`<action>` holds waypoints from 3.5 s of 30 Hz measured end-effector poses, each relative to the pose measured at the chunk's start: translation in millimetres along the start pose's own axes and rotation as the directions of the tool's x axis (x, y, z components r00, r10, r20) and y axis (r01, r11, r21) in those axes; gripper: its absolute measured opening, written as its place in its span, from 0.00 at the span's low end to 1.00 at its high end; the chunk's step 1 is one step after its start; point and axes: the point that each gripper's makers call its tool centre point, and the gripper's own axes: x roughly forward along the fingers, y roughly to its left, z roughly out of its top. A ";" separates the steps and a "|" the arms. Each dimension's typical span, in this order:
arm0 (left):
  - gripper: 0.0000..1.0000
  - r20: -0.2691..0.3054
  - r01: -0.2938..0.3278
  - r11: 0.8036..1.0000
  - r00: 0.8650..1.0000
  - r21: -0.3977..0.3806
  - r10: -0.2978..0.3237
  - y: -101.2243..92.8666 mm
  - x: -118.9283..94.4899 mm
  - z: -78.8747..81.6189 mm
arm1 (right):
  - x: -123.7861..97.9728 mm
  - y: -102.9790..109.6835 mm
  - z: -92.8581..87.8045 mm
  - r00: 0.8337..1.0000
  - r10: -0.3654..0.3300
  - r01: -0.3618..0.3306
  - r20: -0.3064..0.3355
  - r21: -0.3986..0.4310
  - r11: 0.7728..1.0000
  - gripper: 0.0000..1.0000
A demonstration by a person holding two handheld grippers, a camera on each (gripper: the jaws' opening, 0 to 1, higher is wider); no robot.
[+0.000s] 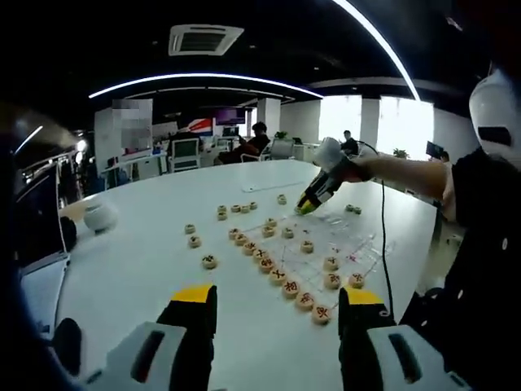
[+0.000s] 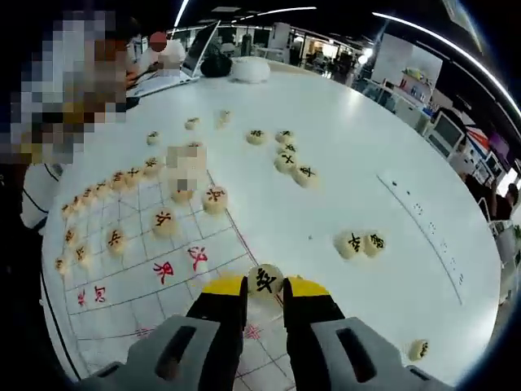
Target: Pick up the chess pieces one by one and place each piece onto its starting position on the chessboard, setting the pieces on their correct points until all the chess pieces are arranged in the starting layout
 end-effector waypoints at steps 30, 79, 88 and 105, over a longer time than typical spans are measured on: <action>0.61 0.022 0.042 0.999 0.999 -0.011 -0.042 0.2 19.0 14.5 | -176.8 1.2 -23.5 0.890 -0.263 0.194 0.373 0.213 0.958 0.35; 0.62 0.005 0.018 1.000 1.000 -0.011 -0.018 3.3 11.3 11.2 | -118.7 -28.8 -125.3 0.981 -0.191 0.192 -0.029 0.209 0.959 0.31; 0.61 0.005 0.024 1.000 1.000 -0.018 -0.024 1.2 10.7 8.1 | -102.3 -28.5 -136.3 0.979 -0.171 0.191 -0.107 0.215 0.958 0.26; 0.61 0.012 0.020 1.000 1.000 -0.009 -0.020 -0.2 9.8 11.8 | -138.4 -15.7 -112.0 0.979 -0.205 0.202 -0.003 0.189 0.961 0.20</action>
